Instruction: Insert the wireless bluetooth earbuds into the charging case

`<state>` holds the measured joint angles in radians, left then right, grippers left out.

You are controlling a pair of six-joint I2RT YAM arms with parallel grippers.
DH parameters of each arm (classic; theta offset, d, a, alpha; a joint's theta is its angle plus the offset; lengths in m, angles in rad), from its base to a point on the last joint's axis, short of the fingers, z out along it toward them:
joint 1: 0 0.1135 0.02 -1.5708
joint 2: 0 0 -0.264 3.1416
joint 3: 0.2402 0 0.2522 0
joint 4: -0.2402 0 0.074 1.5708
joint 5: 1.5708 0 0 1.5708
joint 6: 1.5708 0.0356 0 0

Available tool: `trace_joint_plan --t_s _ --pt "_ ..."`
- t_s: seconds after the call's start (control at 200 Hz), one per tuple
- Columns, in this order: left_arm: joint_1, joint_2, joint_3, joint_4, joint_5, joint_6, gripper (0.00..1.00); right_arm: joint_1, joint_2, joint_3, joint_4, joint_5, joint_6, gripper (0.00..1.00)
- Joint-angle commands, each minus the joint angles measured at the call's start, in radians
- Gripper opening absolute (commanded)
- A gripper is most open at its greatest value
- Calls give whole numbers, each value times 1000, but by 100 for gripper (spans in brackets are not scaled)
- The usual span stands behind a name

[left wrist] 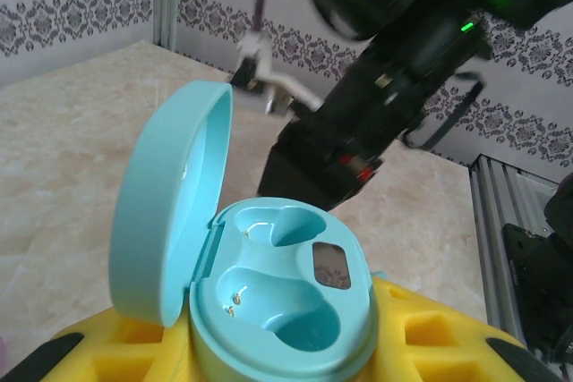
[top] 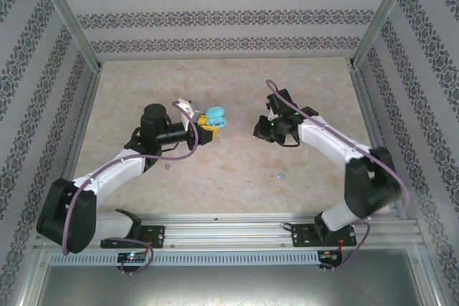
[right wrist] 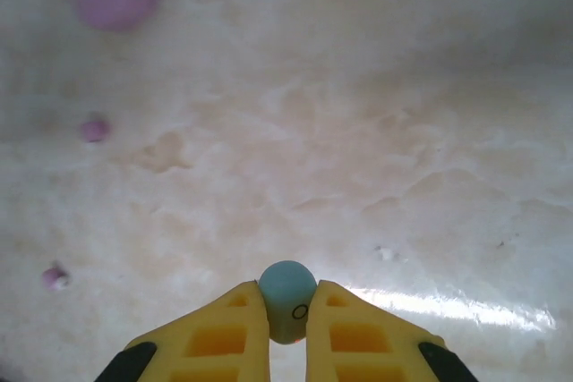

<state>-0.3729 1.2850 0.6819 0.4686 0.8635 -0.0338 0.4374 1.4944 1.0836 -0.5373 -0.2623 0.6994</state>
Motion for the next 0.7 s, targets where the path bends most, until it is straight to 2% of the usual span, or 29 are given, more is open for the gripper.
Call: trace_joint_plan --t_s 0.0,0.185,0.305,0.535,0.694 --pt "-3 33 1 154 35 -11 15 38 -104 32 -109 56 -24 10" --pt "-4 88 -3 312 87 -16 10 138 -272 48 -127 97 2 9" --pt "-3 96 20 266 93 -3 10 200 -324 79 -119 124 12 8" --pt "-15 71 49 135 77 61 11 297 -238 269 -180 154 -56 9" --pt "-22 47 50 70 62 98 12 324 -144 388 -216 140 -106 8"
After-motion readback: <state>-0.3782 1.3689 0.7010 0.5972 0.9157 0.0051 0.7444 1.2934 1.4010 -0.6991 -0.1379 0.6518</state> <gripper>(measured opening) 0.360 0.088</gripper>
